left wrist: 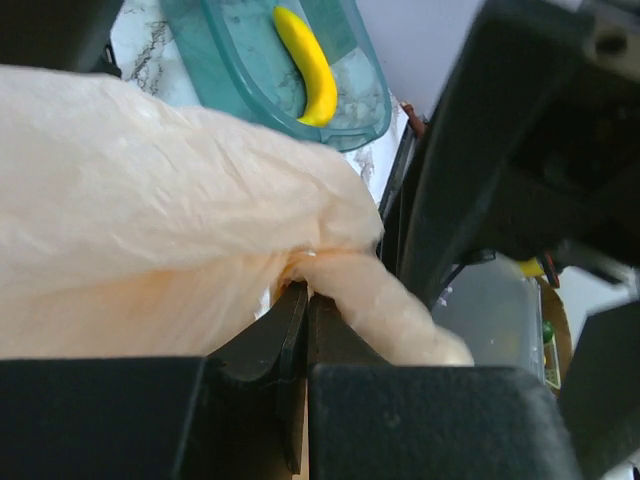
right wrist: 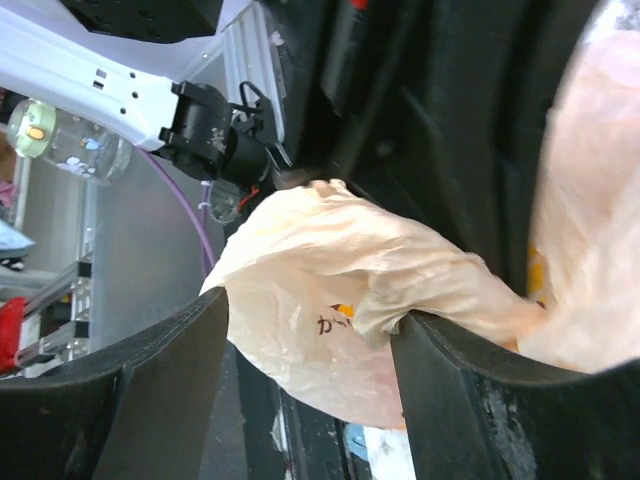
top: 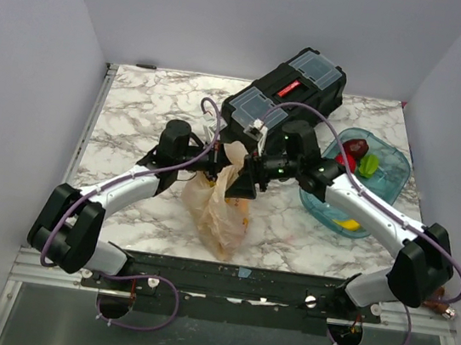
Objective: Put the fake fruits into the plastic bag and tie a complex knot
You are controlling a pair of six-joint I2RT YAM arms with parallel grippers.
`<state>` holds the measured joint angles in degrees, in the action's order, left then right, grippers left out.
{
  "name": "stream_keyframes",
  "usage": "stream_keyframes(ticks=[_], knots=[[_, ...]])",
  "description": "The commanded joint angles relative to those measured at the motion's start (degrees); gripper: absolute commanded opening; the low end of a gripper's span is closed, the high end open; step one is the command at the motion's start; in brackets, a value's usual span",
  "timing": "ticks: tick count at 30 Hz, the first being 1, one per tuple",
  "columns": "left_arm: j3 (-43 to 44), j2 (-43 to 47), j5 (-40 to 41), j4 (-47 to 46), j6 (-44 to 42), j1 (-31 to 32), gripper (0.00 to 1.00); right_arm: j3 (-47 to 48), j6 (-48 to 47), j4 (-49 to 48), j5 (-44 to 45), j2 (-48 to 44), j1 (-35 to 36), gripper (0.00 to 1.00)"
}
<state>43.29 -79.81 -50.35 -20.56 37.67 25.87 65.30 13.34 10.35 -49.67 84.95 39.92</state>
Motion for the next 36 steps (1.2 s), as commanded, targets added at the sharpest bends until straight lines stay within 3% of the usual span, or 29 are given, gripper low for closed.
stream_keyframes(ticks=[1,4,8,14,22,36], knots=[[-1.93,3.83,-3.43,-1.5,0.32,0.13,0.0,1.62,-6.03,9.97,0.83,-6.43,-4.31,0.7],[-2.07,3.96,-3.78,-1.57,0.32,0.13,0.0,1.73,-10.95,16.42,1.68,-10.28,-5.7,0.68],[-1.68,3.79,-4.2,-1.68,0.3,0.11,0.0,-1.3,-18.02,20.0,6.72,-13.09,-6.69,0.55],[-0.93,3.26,-5.15,-1.33,0.21,0.15,0.0,-2.89,-18.02,15.72,13.39,-10.46,-6.77,0.48],[-0.66,2.43,-5.36,-1.24,-0.08,0.15,0.0,-3.8,-9.47,4.13,7.84,-6.65,-6.67,0.55],[-1.0,2.64,-7.66,-2.74,0.62,1.52,0.0,2.72,-4.55,-4.57,7.48,1.94,-3.49,0.61]])
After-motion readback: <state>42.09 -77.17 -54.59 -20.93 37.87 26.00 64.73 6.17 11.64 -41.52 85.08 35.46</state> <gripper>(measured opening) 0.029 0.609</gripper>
